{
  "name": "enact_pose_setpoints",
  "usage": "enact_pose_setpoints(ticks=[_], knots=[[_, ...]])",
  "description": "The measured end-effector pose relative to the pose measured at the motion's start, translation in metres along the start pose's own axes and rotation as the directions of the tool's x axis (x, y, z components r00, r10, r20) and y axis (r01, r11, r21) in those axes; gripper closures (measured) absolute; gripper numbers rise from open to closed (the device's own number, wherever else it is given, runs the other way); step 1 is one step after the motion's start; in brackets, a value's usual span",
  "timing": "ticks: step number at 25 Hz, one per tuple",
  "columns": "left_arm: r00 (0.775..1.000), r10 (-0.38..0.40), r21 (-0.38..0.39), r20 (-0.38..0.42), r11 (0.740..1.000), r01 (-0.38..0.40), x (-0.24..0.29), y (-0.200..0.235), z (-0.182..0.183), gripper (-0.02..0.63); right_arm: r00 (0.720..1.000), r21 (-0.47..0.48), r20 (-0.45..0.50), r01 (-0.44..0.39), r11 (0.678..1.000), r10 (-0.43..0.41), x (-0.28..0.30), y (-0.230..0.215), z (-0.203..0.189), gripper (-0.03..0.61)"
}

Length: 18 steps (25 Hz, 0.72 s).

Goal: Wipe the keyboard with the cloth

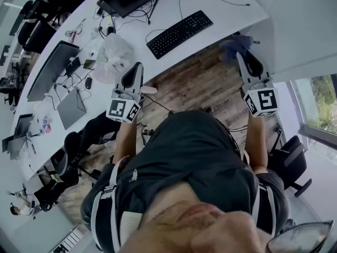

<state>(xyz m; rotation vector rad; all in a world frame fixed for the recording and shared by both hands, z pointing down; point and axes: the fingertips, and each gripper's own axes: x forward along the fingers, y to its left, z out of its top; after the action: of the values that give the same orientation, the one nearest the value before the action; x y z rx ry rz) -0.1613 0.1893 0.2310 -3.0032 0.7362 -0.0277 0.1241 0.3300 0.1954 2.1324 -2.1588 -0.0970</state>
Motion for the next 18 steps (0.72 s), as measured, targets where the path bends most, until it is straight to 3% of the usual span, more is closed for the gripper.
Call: enact_pose_setpoints(ticks=[10, 18], knots=[[1.000, -0.008, 0.043, 0.002, 0.999, 0.008, 0.076, -0.062, 0.021, 0.609, 0.996, 0.019, 0.004, -0.085, 0.996, 0.085, 0.012, -0.064, -0.027, 0.514], [0.999, -0.006, -0.019, -0.041, 1.000, 0.006, 0.095, -0.027, -0.010, 0.609, 0.997, 0.026, -0.031, -0.063, 0.998, 0.064, 0.050, -0.069, -0.042, 0.514]])
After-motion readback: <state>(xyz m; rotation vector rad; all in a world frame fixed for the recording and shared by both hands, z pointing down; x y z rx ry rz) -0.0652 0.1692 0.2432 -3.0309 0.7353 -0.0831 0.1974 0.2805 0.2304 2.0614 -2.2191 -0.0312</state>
